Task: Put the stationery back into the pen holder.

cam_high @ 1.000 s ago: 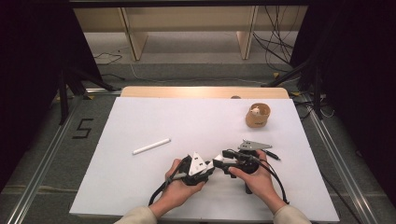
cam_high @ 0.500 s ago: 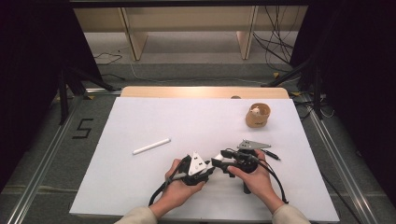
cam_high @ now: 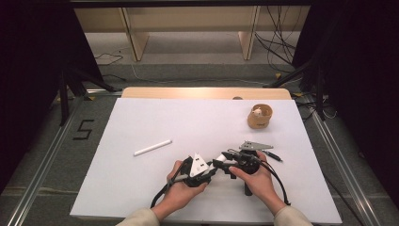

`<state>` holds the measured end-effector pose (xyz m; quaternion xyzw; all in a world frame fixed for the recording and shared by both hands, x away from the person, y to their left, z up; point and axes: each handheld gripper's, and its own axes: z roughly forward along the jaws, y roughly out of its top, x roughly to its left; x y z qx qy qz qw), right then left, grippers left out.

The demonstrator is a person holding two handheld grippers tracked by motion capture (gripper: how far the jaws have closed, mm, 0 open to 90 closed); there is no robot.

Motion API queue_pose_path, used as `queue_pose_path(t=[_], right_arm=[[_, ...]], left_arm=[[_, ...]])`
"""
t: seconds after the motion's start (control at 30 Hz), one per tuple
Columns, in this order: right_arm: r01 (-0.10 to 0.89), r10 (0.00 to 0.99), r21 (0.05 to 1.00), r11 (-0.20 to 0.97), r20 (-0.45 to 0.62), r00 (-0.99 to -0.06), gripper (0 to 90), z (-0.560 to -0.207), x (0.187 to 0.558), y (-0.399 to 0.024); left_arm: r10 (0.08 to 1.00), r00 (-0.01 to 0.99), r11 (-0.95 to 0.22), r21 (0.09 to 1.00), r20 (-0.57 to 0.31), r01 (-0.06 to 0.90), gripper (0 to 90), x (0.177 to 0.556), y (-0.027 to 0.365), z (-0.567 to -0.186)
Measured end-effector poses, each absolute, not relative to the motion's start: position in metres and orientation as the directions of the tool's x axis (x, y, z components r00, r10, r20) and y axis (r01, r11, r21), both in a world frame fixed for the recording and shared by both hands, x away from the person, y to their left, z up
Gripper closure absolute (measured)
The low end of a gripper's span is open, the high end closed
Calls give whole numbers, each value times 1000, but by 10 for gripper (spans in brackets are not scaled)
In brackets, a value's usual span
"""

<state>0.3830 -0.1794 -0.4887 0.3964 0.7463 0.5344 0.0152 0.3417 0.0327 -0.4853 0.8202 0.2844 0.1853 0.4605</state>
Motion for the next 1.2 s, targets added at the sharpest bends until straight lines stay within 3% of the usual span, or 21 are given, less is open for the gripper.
queue_pose_path(t=[0.3, 0.5, 1.2], right_arm=[[593, 602, 801, 83, 434, -670, 461, -486, 383, -181], [568, 603, 822, 50, 428, -673, 566, -480, 382, -185], [513, 591, 858, 31, 398, -702, 650, -464, 374, -186]], left_arm=[[646, 763, -389, 869, 20, 306, 703, 342, 33, -484], [648, 761, -385, 872, 23, 302, 703, 341, 33, -483], [651, 758, -362, 890, 29, 276, 701, 340, 32, -479]])
